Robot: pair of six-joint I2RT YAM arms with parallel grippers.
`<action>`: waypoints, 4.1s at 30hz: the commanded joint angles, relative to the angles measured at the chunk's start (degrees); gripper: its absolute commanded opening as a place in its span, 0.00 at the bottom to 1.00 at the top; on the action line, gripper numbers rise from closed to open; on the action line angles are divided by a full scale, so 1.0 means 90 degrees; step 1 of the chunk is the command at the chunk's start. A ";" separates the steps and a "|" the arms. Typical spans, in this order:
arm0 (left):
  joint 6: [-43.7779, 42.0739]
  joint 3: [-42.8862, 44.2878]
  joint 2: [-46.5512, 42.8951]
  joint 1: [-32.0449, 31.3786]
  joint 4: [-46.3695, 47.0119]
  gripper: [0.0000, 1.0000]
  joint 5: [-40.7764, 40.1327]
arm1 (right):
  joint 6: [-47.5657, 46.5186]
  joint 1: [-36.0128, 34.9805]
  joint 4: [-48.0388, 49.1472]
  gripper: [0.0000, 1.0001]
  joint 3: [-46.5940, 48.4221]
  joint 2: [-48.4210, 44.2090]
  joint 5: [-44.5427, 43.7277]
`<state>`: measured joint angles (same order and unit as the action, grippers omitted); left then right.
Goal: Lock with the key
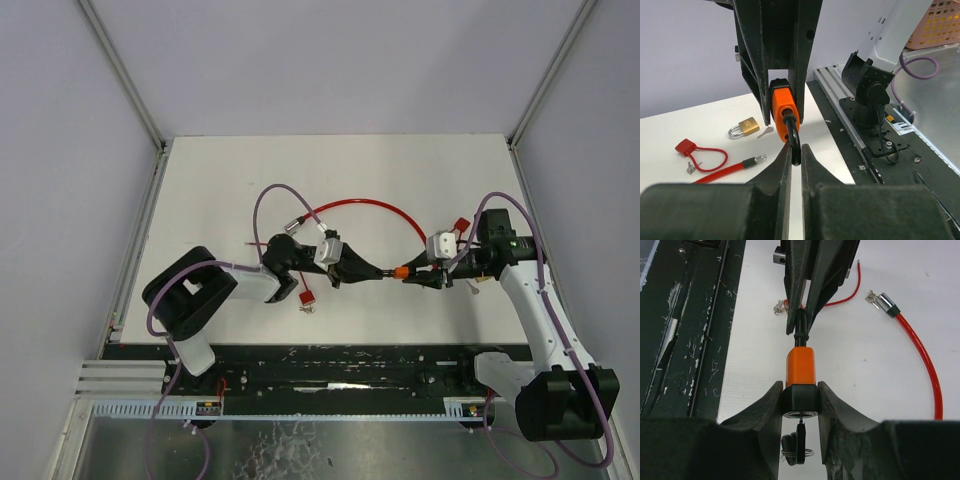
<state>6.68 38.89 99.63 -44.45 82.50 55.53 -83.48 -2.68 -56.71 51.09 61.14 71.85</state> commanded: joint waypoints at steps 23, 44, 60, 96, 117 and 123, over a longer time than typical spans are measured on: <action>0.0563 0.0603 0.0314 -0.0194 0.0058 0.00 0.0374 | 0.0083 -0.0005 0.0577 0.00 -0.0065 -0.0142 0.0577; 0.0849 0.0975 0.0975 -0.0527 0.0609 0.00 0.0331 | 0.3386 -0.0076 0.3704 0.00 -0.0935 -0.0569 0.0836; -0.1235 0.1560 0.1107 -0.0620 -0.2787 0.00 0.0608 | 0.4241 0.0096 0.4095 0.00 -0.0674 -0.0646 0.0516; -0.1218 -0.0320 -0.0160 0.0111 -0.0676 0.51 -0.0574 | 0.2617 0.0190 0.1316 0.00 0.0329 0.0762 0.0504; -0.5561 -0.1845 -0.0276 -0.1010 0.1022 0.98 -0.3743 | 0.4616 -0.0513 0.1729 0.00 0.0665 0.2455 0.0274; -0.5481 -0.1511 0.0133 -0.1165 0.0977 0.97 -0.4065 | 0.4506 -0.0822 0.1441 0.00 0.0849 0.2886 0.0258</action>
<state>-40.45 23.03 98.98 -53.98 85.34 22.20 -43.92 -8.34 -41.69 55.40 86.28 72.42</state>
